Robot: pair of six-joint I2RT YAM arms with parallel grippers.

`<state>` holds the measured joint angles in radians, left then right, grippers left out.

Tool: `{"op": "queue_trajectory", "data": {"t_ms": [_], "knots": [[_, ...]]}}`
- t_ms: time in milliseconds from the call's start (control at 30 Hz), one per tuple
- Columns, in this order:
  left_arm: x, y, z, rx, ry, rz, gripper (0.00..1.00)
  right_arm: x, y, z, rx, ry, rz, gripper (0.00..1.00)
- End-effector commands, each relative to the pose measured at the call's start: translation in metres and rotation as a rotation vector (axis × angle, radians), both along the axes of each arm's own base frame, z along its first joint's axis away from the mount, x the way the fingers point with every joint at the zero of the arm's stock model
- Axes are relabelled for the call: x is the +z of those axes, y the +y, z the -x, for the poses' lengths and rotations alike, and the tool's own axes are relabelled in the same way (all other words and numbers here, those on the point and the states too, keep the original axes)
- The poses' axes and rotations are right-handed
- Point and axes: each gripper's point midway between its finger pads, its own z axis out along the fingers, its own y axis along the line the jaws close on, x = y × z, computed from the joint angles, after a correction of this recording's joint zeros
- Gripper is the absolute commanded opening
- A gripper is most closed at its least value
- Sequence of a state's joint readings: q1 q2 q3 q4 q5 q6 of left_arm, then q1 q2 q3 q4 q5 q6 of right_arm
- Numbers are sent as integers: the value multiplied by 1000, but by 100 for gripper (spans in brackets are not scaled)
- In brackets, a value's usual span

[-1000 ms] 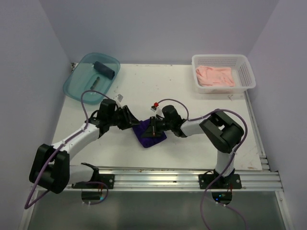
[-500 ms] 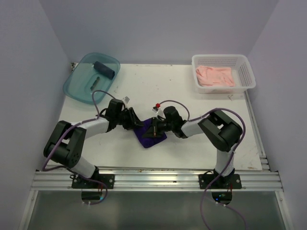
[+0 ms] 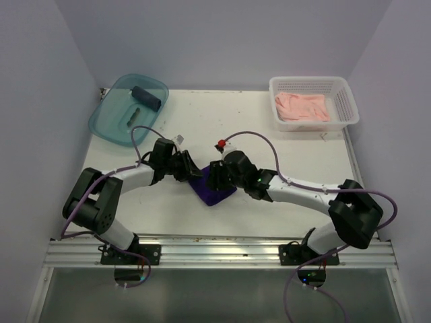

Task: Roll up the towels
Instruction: Roll the towel

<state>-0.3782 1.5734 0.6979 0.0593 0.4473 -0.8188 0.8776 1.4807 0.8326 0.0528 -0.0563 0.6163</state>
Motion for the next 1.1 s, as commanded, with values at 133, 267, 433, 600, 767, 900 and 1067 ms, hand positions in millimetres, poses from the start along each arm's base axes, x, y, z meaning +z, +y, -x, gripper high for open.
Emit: {"op": "queue_trajectory", "data": {"t_ms": [133,267,433,600,767,900,1067], "knots": [[-20,7,6,-7,36,-62,35,13,1,10,40,-288,348,40],[-25,7,6,-11,49,-71,35,9,18,23,146,-349,407,45],[-30,6,6,-15,67,-70,35,3,44,47,302,-410,421,45],[-31,6,6,-17,69,-73,35,-10,41,34,271,-442,539,45],[-31,6,7,-23,70,-75,35,-32,22,18,207,-467,695,54],[-30,5,5,-24,68,-73,35,-47,10,12,171,-471,778,54],[-29,5,4,-31,66,-76,34,-66,1,10,140,-456,822,54]]}}
